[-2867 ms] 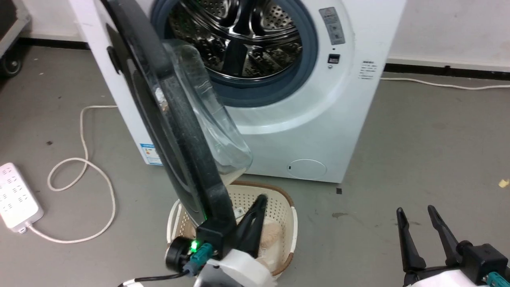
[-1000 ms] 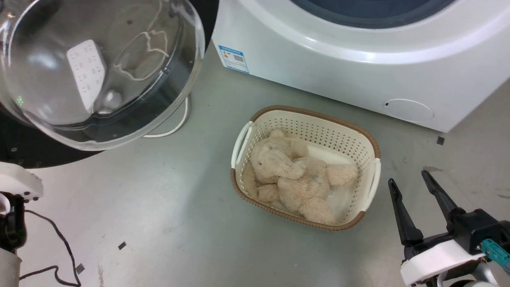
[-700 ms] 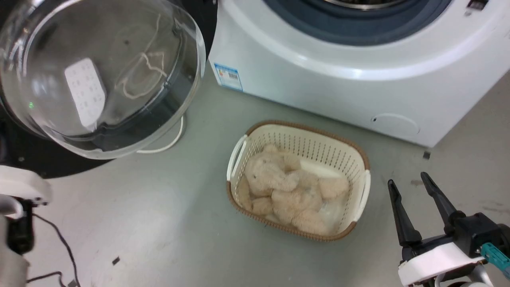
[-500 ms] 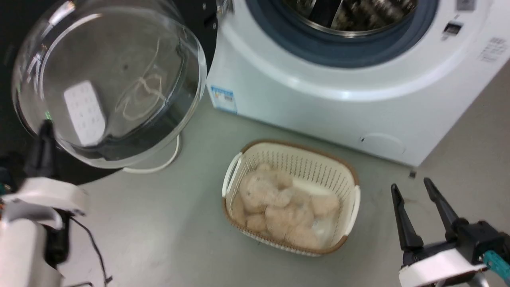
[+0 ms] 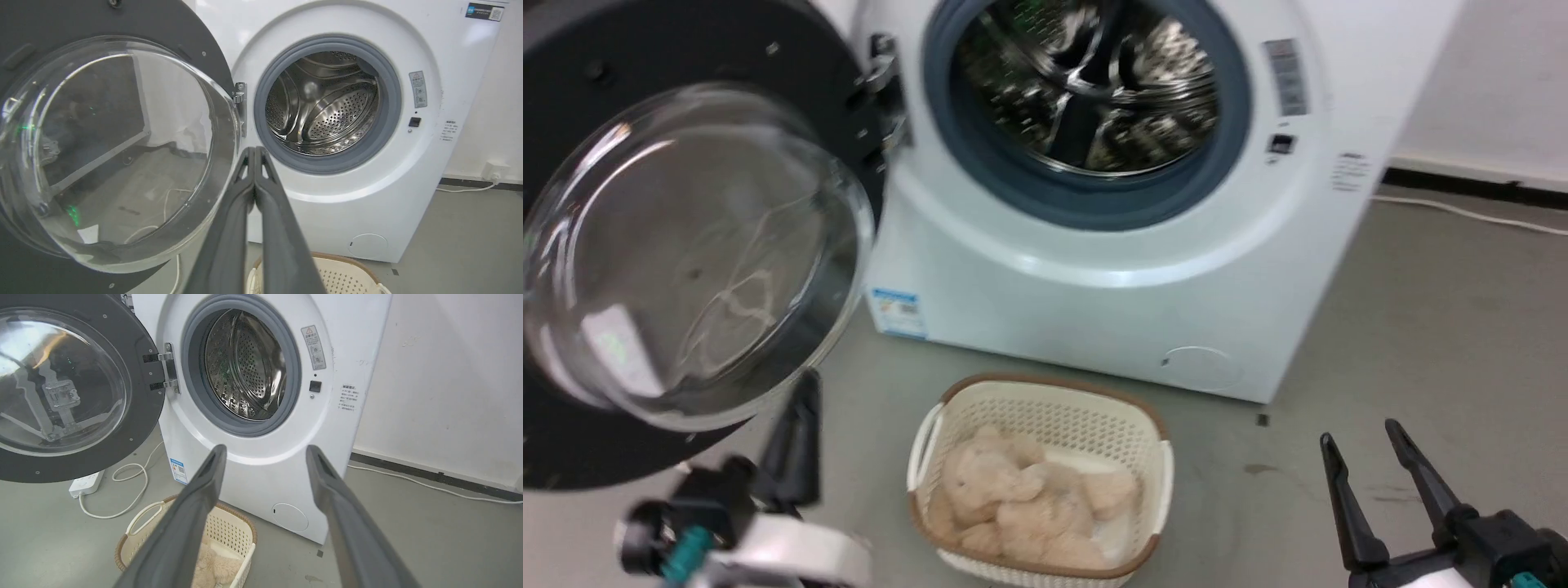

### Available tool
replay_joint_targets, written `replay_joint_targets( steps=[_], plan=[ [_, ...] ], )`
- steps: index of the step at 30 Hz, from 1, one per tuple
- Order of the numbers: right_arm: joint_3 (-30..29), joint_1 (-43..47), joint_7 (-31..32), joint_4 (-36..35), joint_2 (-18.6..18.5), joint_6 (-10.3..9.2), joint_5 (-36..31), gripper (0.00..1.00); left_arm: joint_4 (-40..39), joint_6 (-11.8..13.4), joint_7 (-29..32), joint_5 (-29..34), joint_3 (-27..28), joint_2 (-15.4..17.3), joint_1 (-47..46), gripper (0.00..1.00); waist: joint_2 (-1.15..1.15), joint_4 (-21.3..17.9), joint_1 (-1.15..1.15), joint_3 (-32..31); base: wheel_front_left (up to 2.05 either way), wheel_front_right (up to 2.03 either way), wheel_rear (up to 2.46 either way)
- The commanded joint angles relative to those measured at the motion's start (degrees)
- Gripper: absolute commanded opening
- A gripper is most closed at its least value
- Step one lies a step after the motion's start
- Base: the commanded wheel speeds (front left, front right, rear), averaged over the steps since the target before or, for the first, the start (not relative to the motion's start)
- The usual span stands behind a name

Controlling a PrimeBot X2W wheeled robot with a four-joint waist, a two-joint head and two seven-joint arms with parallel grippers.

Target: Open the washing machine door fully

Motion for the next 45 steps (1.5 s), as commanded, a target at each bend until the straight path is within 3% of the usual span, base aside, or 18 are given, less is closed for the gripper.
replay_joint_targets(
  steps=[1,4,5,6,7,18,44,45],
  plan=[
    [-0.1,0.8,-0.5,-0.4,0.4,-0.05,0.0,1.00,-0.8,0.7,0.1,0.5,-0.7,-0.8,1.9,0.00,0.00,-2.9,0.02,-1.8,0.00,0.00,0.00],
    [-0.3,1.0,-0.5,-0.5,0.4,-0.05,0.2,1.00,-1.2,1.4,0.0,0.6,-1.5,-1.8,3.6,0.00,0.00,-3.9,0.02,-2.0,0.00,0.00,0.00],
    [-0.5,1.4,-0.5,-0.6,0.5,-0.05,0.5,1.00,-0.9,1.6,0.0,1.4,-2.5,-2.1,4.7,0.34,0.00,-4.7,0.02,-2.0,0.00,0.00,0.00],
    [-0.5,1.6,-0.5,-0.5,0.5,-0.05,0.6,1.00,-0.7,1.3,0.0,1.8,-3.4,-2.2,5.0,0.78,0.00,-4.9,0.02,-2.0,0.00,0.00,0.00],
    [-0.5,1.8,-0.5,-0.4,0.5,-0.05,0.9,1.00,-0.4,1.1,0.1,2.1,-4.3,-2.3,5.3,1.00,0.00,-5.0,0.02,-2.0,0.00,0.00,0.00],
    [-0.2,2.0,-0.7,1.3,0.6,-0.05,3.0,1.00,1.7,2.8,-0.2,2.8,-6.3,-5.4,6.4,1.00,0.00,-6.3,0.02,-2.2,0.00,0.00,0.00],
    [0.2,1.6,-0.9,2.7,0.6,-0.05,3.4,1.00,2.7,3.3,-0.4,3.7,-6.5,-5.6,5.9,1.00,0.00,-6.0,0.02,-2.2,0.00,0.00,0.00],
    [0.1,1.4,-0.6,2.6,0.3,0.00,3.1,0.00,2.7,3.3,-0.1,3.7,-6.5,-5.6,5.8,0.00,0.00,-5.9,0.02,-2.2,0.00,0.00,0.00]
  ],
)
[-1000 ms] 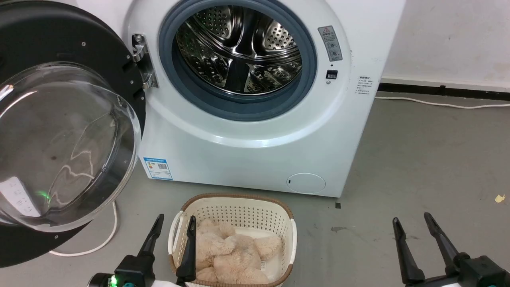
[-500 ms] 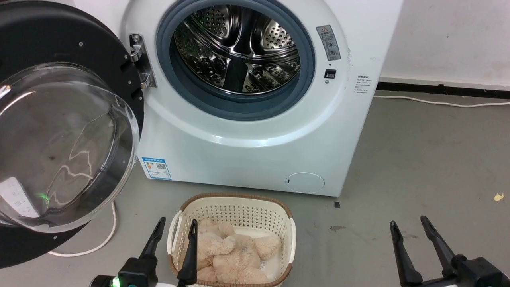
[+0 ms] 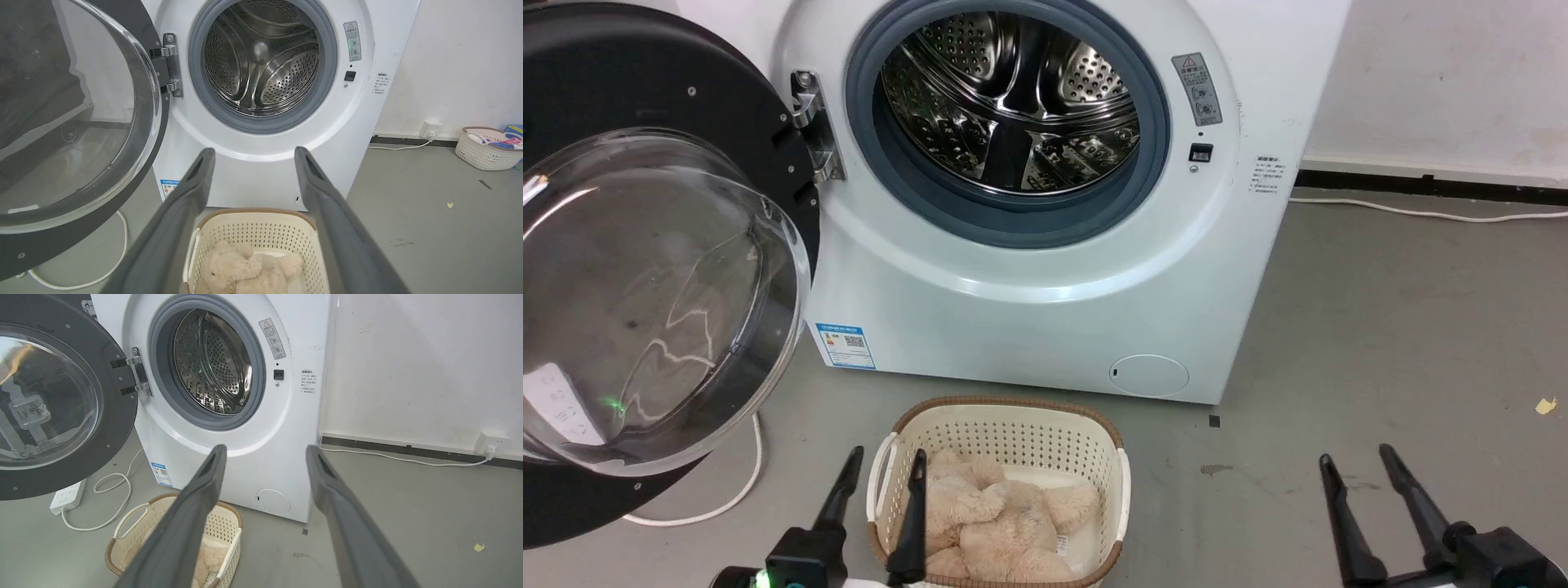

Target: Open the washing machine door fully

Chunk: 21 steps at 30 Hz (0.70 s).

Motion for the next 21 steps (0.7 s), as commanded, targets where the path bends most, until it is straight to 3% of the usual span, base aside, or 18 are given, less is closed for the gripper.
replay_joint_targets(
  steps=[1,21],
  plan=[
    [0.0,0.0,0.0,0.0,0.0,0.00,0.0,0.00,0.0,0.0,0.0,0.0,0.0,0.0,0.0,0.00,0.00,0.0,0.00,0.0,0.00,0.00,0.00],
    [0.2,-1.0,2.0,-0.2,0.0,-0.01,-0.7,0.00,-0.4,-1.4,2.0,2.2,2.4,-1.3,-0.4,0.00,0.00,-0.4,0.00,0.2,0.00,0.00,0.00]
  ],
)
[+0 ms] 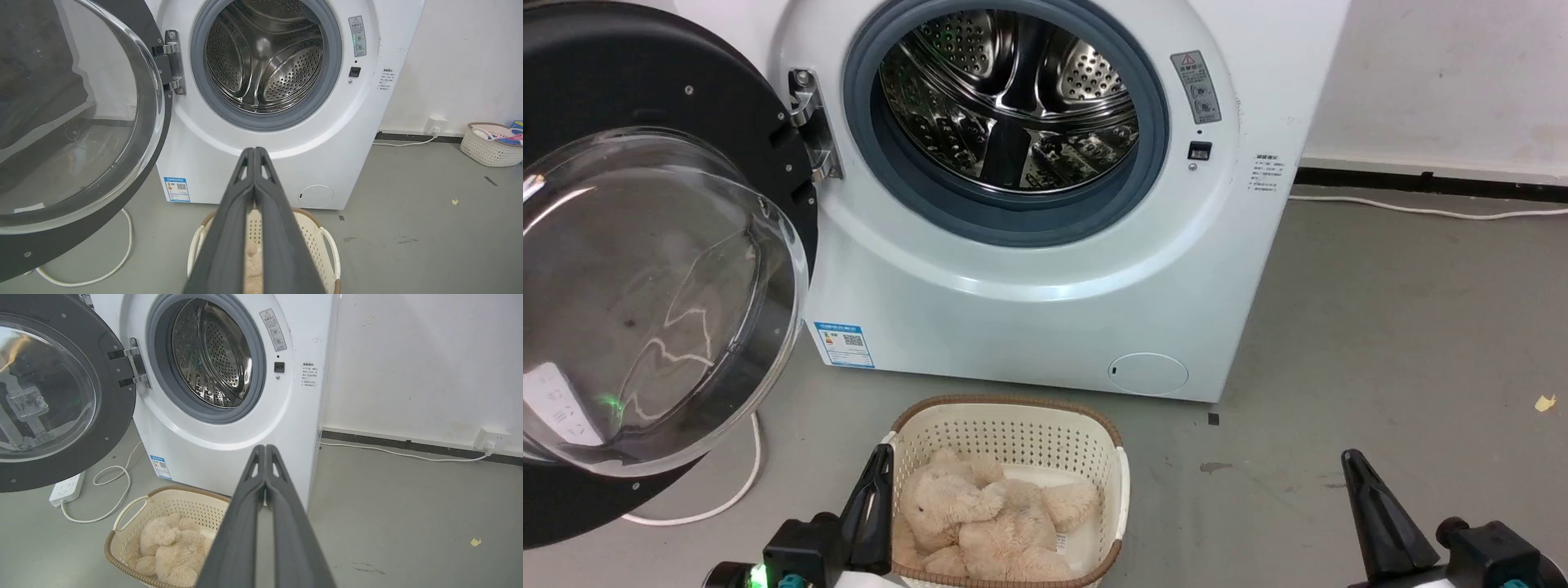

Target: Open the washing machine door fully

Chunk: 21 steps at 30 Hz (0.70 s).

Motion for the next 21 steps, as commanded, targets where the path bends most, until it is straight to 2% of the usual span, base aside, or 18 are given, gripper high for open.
replay_joint_targets(
  steps=[1,21],
  plan=[
    [0.1,-0.8,0.3,-0.2,0.0,-0.01,-0.2,0.00,-0.3,-0.4,0.2,0.7,0.5,-0.4,-0.4,0.00,0.00,0.0,0.00,0.0,0.00,0.00,0.00],
    [0.3,-1.9,2.5,-0.4,0.1,-0.02,-1.0,0.00,-0.7,-2.0,2.6,3.3,3.4,-1.9,-0.8,0.00,0.00,-0.5,0.00,0.3,0.00,0.00,0.00]
  ],
)
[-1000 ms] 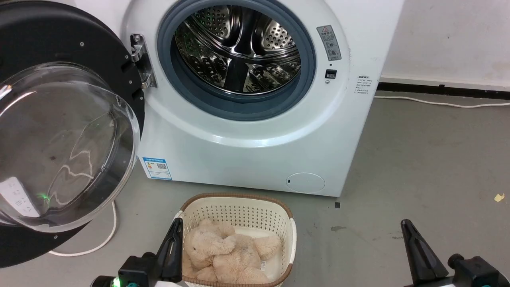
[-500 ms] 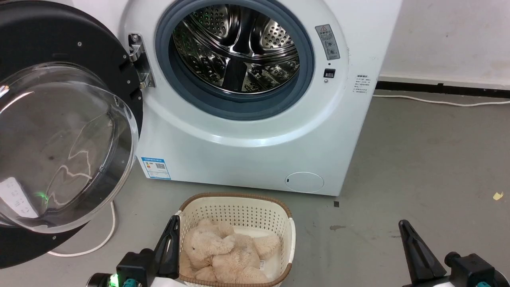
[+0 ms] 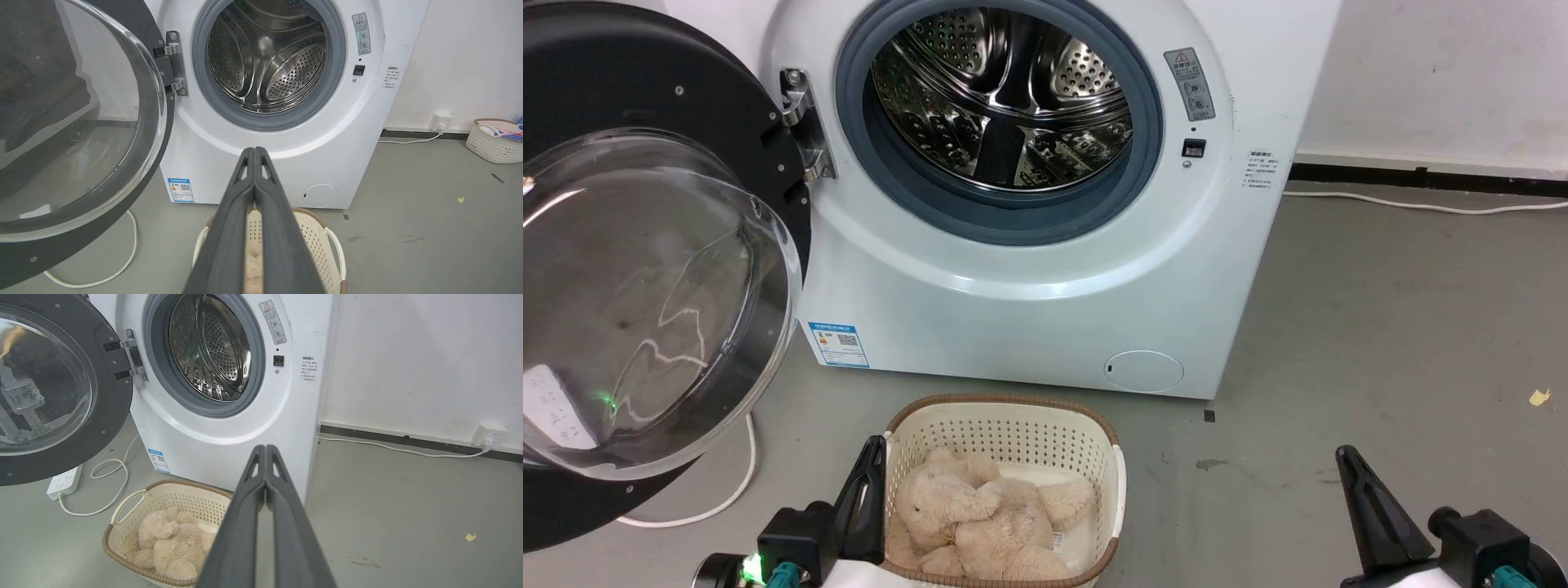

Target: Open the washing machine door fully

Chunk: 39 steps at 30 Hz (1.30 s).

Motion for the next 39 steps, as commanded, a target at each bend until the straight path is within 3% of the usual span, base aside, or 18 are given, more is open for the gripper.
replay_joint_targets(
  steps=[1,39],
  plan=[
    [0.1,-1.1,0.2,-0.3,0.1,-0.02,-0.4,0.00,-0.2,-0.3,0.2,0.5,0.4,-0.3,-0.6,0.00,0.00,0.0,0.00,0.0,0.00,0.00,0.00],
    [0.5,-3.3,4.4,-0.7,0.2,-0.03,-2.0,0.00,-1.1,-3.4,4.7,5.6,5.8,-3.2,-1.4,0.00,0.00,-1.0,0.00,0.5,0.00,0.00,0.00]
  ],
)
